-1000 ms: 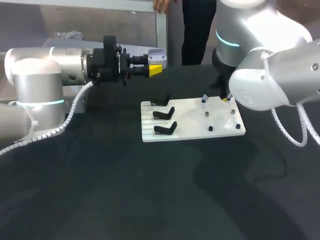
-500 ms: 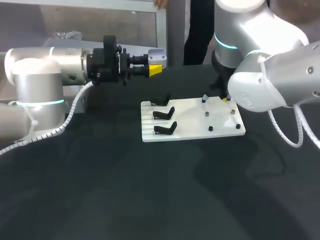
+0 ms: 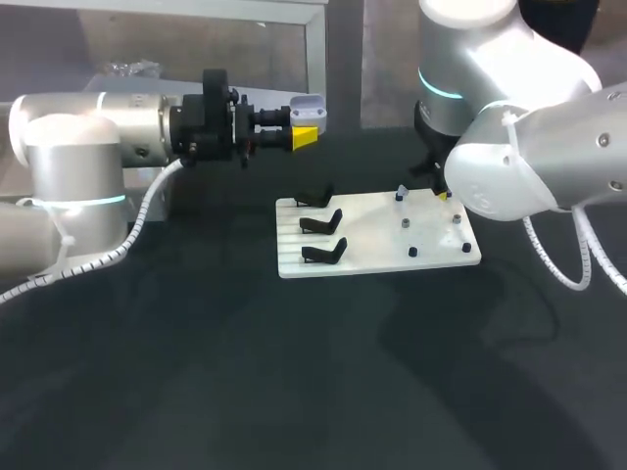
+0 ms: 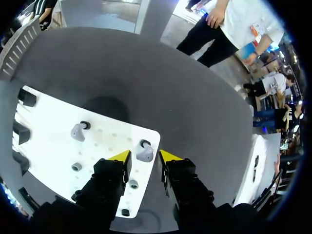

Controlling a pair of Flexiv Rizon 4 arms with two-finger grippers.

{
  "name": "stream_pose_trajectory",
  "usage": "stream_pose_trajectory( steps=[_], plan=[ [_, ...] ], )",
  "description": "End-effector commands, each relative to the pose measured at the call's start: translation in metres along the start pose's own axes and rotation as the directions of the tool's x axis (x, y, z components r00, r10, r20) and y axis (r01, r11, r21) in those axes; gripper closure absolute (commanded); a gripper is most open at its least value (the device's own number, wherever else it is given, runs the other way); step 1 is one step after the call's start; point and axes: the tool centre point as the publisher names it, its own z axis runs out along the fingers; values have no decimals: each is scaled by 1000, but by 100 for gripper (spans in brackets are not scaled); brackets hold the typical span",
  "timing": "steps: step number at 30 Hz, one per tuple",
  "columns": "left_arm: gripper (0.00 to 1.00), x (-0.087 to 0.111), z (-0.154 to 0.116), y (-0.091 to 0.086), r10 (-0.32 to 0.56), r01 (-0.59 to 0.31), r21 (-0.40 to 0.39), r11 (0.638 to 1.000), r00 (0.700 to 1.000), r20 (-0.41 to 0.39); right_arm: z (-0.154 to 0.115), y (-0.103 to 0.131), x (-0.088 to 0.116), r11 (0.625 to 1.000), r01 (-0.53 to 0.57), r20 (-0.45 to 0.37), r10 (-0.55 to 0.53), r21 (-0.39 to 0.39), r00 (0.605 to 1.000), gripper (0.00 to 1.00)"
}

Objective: Pick up each earbud case from the left stands, insert the matching earbuds, close the lid, and place the case in the box.

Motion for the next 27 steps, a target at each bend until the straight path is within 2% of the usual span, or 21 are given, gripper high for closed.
stream_pose_trajectory(
  steps=[1, 5, 8, 10, 12, 18, 22, 27],
  plan=[
    [100, 0, 0, 1, 1, -1, 2, 1000, 1000, 1, 1, 0, -1, 1000, -3, -1, 3, 2, 1000, 69],
    [100, 0, 0, 1, 1, -1, 2, 1000, 1000, 1, 2, 0, -2, 1000, -4, -5, 4, 10, 1000, 67],
    [100, 0, 0, 1, 1, -1, 2, 1000, 1000, 1, 2, 0, -2, 1000, -9, -5, 9, 8, 1000, 72],
    [100, 0, 0, 1, 1, -1, 2, 1000, 1000, 1, 3, 1, -2, 1000, -10, -6, 10, 8, 1000, 84],
    [100, 0, 0, 1, 1, -1, 2, 1000, 1000, 1, 3, 1, -2, 1000, -11, -6, 11, 8, 1000, 100],
    [100, 0, 0, 1, 1, -1, 2, 1000, 1000, 1, 1, 1, 0, 1000, -12, -10, 12, 18, 1000, 100],
    [100, 0, 0, 1, 1, -1, 2, 1000, 1000, 1, -19, -1, 4, 999, -24, 16, 24, 37, 1000, 100],
    [100, 0, 0, 1, 1, -1, 2, 1000, 1000, 1, -60, -2, 11, 999, -18, 32, 16, 43, 999, 100]
  ],
)
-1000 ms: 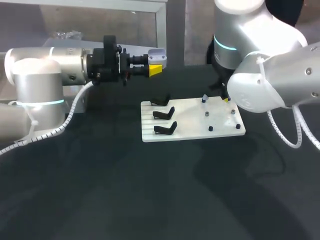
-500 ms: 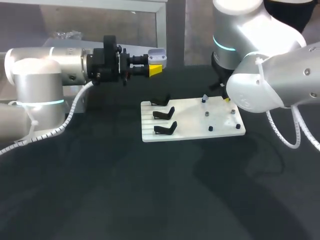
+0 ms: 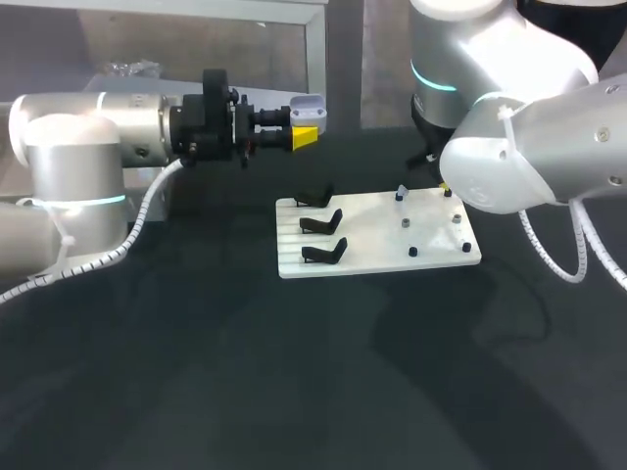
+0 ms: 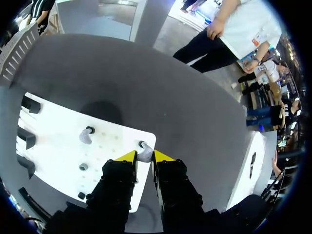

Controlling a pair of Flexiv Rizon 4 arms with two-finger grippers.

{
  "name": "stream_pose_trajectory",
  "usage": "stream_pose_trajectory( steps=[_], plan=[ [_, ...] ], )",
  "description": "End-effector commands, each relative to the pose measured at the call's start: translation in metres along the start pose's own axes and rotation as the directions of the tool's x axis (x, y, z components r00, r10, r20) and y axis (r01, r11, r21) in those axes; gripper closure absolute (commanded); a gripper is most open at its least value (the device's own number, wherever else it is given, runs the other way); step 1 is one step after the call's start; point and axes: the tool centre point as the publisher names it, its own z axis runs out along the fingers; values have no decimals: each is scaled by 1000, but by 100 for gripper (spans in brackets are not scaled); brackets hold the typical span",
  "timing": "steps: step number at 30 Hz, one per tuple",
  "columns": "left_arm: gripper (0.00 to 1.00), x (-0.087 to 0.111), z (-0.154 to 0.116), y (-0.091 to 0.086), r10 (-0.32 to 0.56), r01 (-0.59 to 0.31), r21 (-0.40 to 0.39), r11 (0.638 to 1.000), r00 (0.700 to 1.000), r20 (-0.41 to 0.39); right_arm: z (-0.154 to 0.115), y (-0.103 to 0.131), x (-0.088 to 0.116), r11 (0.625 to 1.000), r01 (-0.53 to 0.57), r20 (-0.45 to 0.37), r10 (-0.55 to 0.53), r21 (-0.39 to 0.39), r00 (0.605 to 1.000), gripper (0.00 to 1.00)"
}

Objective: Pick up each earbud case from the left stands, insert the matching earbuds, close the lid, and place the case in the box.

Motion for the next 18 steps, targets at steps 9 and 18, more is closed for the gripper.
stream_pose_trajectory(
  steps=[9, 18],
  plan=[
    [100, 0, 0, 1, 1, -1, 2, 1000, 1000, 1, -104, 10, 33, 999, 27, 19, -26, -47, 999, 100],
    [100, 0, 0, 1, 1, -1, 2, 1000, 1000, 1, -147, 28, 50, 997, 35, 17, -34, -70, 999, 100]
  ],
)
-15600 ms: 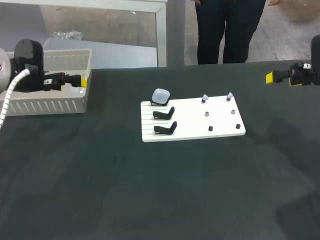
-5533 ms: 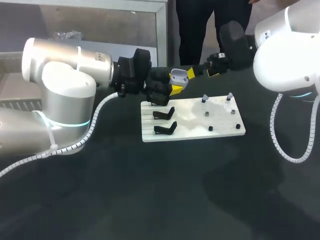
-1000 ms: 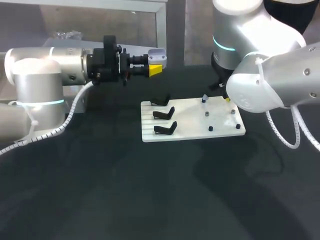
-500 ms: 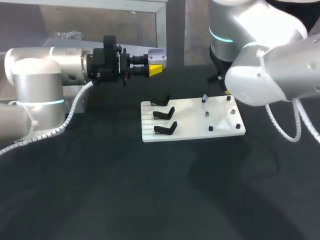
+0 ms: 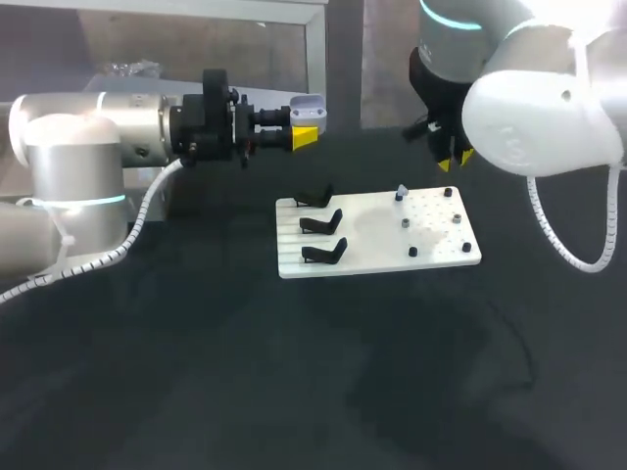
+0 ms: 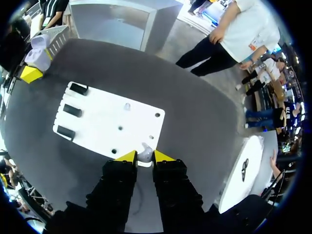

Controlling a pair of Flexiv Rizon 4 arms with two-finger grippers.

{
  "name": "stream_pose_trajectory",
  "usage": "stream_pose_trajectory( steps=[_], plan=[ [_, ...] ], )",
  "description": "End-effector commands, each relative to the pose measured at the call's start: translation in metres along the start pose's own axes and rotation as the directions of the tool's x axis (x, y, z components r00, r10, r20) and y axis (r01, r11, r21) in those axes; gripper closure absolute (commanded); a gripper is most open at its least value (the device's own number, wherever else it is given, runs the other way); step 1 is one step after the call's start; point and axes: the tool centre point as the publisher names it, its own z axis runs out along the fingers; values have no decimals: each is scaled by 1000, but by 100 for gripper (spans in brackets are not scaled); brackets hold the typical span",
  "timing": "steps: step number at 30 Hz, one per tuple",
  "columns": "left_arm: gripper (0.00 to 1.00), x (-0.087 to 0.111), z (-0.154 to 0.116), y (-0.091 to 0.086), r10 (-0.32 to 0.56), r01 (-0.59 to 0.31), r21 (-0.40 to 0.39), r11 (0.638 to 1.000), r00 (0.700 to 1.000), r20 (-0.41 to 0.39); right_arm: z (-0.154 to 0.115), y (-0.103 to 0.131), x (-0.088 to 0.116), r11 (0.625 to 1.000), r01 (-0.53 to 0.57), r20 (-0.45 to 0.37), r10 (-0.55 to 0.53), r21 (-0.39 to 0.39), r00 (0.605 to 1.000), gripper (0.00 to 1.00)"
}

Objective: Pick up each earbud case from the left stands, insert the matching earbuds, close the lid, and place the case in the box.

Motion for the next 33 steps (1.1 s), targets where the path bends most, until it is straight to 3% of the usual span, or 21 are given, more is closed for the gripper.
stream_pose_trajectory(
  steps=[1, 11, 12, 13, 14, 15, 16, 17, 18, 19, 20, 21, 23, 24, 25, 28, 33],
  plan=[
    [100, 0, 0, 1, 1, -1, 2, 1000, 1000, 1, -23, 5, 9, 1000, 1, 16, -1, 5, 1000, 100],
    [100, 0, 0, 1, 1, -1, 2, 1000, 1000, 1, -23, 5, 9, 1000, 1, 16, -1, 5, 1000, 100],
    [100, 0, 0, 1, 1, -1, 2, 1000, 1000, 1, -25, 15, 7, 1000, -2, 28, 2, 26, 1000, 100],
    [100, 0, 0, 1, 1, -1, 2, 1000, 1000, 1, -27, 21, 0, 988, -124, -16, 126, 94, 992, 100],
    [100, 0, 0, 1, 1, -1, 2, 1000, 1000, 1, -32, 30, -4, 984, -160, 11, 160, 76, 987, 100],
    [100, 0, 0, 1, 1, -1, 2, 1000, 1000, 1, -38, 36, -10, 959, -271, -8, 273, 85, 962, 100],
    [100, 0, 0, 1, 1, -1, 2, 1000, 1000, 1, -39, 37, -13, 917, -386, -80, 394, 98, 916, 100],
    [100, 0, 0, 1, 1, -1, 2, 1000, 1000, 1, -47, 49, -18, 904, -412, -11, 416, 116, 909, 100],
    [100, 0, 0, 1, 1, -1, 2, 1000, 1000, 1, -50, 52, -20, 840, -511, -42, 526, 184, 850, 100],
    [100, 0, 0, 1, 1, -1, 2, 1000, 1000, 1, -53, 61, -23, 851, -496, -24, 507, 169, 862, 100],
    [100, 0, 0, 1, 1, -1, 2, 1000, 1000, 1, -56, 64, -24, 794, -578, -6, 590, 189, 808, 100],
    [100, 0, 0, 1, 1, -1, 2, 1000, 1000, 1, -58, 69, -26, 796, -574, 5, 584, 195, 812, 100],
    [100, 0, 0, 1, 1, -1, 2, 1000, 1000, 1, -60, 74, -28, 763, -631, -10, 639, 139, 769, 100],
    [100, 0, 0, 1, 1, -1, 2, 1000, 1000, 1, -61, 79, -31, 770, -621, -8, 629, 147, 777, 100],
    [100, 0, 0, 1, 1, -1, 2, 1000, 1000, 1, -61, 81, -31, 747, -648, -3, 656, 148, 755, 100],
    [100, 0, 0, 1, 1, -1, 2, 1000, 1000, 1, -60, 90, -34, 729, -674, -38, 682, 117, 730, 100],
    [100, 0, 0, 1, 1, -1, 2, 1000, 1000, 1, -64, 98, -37, 679, -727, -20, 732, 105, 681, 100]
  ],
)
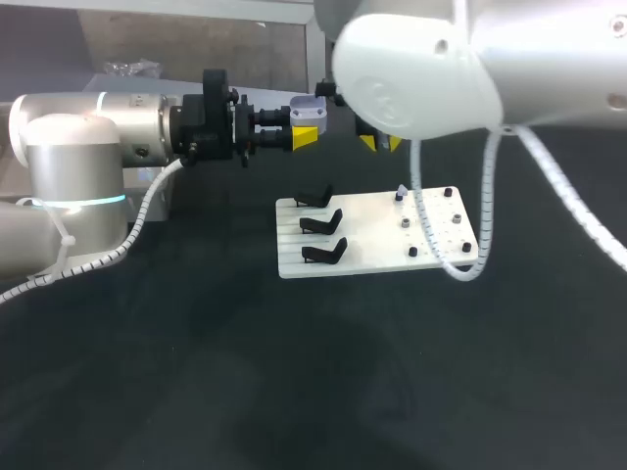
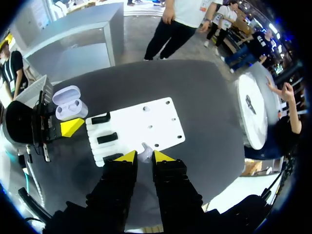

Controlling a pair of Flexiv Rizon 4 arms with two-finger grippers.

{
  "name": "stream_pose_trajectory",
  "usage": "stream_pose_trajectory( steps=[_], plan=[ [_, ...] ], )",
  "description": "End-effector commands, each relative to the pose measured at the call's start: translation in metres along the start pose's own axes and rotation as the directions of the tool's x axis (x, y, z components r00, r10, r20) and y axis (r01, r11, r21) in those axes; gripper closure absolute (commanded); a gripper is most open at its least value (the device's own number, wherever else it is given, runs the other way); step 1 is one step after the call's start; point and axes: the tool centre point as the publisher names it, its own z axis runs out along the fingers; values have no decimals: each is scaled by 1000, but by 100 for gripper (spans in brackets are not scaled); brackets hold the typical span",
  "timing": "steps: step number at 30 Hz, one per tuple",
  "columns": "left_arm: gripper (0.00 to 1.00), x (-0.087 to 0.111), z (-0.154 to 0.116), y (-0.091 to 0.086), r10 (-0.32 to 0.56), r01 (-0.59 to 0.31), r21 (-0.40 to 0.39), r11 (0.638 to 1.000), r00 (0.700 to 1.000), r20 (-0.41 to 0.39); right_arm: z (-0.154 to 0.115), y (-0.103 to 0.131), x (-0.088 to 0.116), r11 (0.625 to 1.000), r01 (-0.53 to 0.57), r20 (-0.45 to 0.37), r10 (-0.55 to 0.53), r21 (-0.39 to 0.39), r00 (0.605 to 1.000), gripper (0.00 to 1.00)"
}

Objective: Pick up each earbud case from the left stands, insert the matching earbuds, close the lid, and place the case in the box.

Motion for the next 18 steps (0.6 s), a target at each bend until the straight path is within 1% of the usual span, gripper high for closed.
stream_pose_trajectory(
  steps=[1, 3, 4, 5, 6, 9, 10, 11, 12, 13, 14, 18],
  plan=[
    [100, 0, 0, 1, 1, -1, 2, 1000, 1000, 1, -5, 9, -3, 970, -241, -29, 242, 23, 970, 100],
    [100, 0, 0, 1, 1, -1, 2, 1000, 1000, 1, -8, 10, -4, 971, -237, -16, 237, 22, 971, 100],
    [100, 0, 0, 1, 1, -1, 2, 1000, 1000, 1, -9, 10, -5, 966, -257, -16, 257, 4, 966, 100],
    [100, 0, 0, 1, 1, -1, 2, 1000, 1000, 1, -10, 11, -5, 974, -228, -11, 228, 1, 974, 100],
    [100, 0, 0, 1, 1, -1, 2, 1000, 1000, 1, -11, 12, -5, 970, -242, -11, 242, 1, 970, 100],
    [100, 0, 0, 1, 1, -1, 2, 1000, 1000, 1, -13, 13, -6, 976, -219, 3, 219, -9, 976, 100],
    [100, 0, 0, 1, 1, -1, 2, 1000, 1000, 1, -14, 13, -7, 979, -201, 4, 201, -16, 980, 100],
    [100, 0, 0, 1, 1, -1, 2, 1000, 1000, 1, -15, 13, -7, 978, -209, 1, 209, -21, 978, 100],
    [100, 0, 0, 1, 1, -1, 2, 1000, 1000, 1, -16, 12, -7, 981, -195, 2, 195, -24, 981, 100],
    [100, 0, 0, 1, 1, -1, 2, 1000, 1000, 1, -17, 12, -8, 984, -175, -16, 175, -29, 984, 100],
    [100, 0, 0, 1, 1, -1, 2, 1000, 1000, 1, -18, 12, -8, 986, -160, -10, 159, -38, 987, 100],
    [100, 0, 0, 1, 1, -1, 2, 1000, 1000, 1, -18, 12, -8, 986, -160, -10, 159, -38, 987, 100]
  ],
)
